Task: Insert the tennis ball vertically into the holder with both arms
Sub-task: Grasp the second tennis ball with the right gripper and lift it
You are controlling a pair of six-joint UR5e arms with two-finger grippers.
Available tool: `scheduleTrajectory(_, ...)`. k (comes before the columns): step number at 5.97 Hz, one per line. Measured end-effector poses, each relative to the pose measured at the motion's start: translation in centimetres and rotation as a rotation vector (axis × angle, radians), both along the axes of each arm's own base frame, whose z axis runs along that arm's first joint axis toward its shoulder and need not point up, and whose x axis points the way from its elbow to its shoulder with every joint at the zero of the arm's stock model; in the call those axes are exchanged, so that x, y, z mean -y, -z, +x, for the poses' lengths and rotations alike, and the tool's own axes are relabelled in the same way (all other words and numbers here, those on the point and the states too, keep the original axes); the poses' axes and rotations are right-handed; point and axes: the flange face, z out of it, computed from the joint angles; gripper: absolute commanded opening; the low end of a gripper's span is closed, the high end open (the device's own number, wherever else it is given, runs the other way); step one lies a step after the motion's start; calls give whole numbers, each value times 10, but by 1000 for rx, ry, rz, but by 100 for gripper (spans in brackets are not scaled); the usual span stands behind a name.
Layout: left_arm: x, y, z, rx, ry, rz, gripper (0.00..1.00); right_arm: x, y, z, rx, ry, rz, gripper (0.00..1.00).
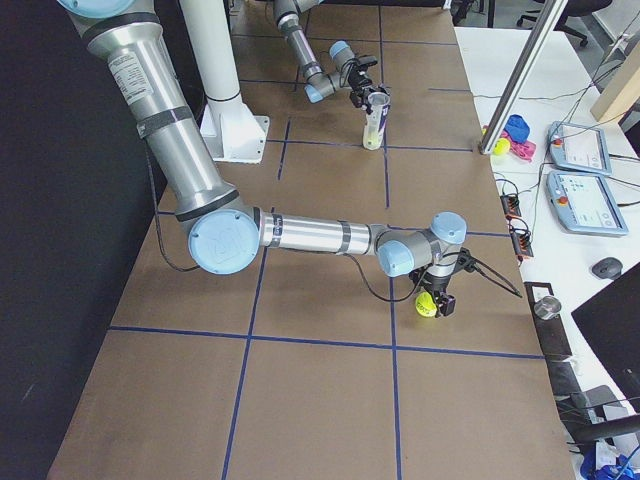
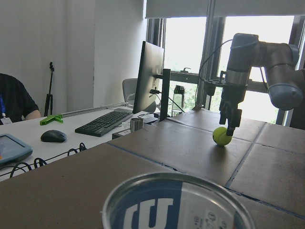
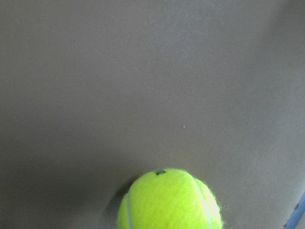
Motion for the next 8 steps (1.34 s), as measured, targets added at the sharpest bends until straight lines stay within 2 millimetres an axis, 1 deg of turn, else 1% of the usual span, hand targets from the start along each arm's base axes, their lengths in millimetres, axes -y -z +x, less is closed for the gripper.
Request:
scheduleTrajectory(1,0,0,0,0,0,0,87,-2,-6,-9,-21,10,-2,73)
scheduleTrajectory(2,0,0,0,0,0,0,87,-4,-10,-15,-41,15,-2,16)
scheduleTrajectory(3,0,0,0,1,0,0,87,-5,-11,-18,-49,18,-3,5)
scheduleTrajectory(4,0,0,0,0,0,0,87,-1,-4,-19,-45,14,4,3)
scheduleTrajectory(5,0,0,0,0,0,0,87,9,15,-19,-20,1,20,3)
scheduleTrajectory(6,0,0,0,0,0,0,87,18,47,-17,39,-33,25,3)
scheduleTrajectory(7,0,0,0,0,0,0,87,20,86,-19,120,-86,8,3)
scheduleTrajectory(8,0,0,0,1,0,0,87,17,130,-22,196,-147,-23,3)
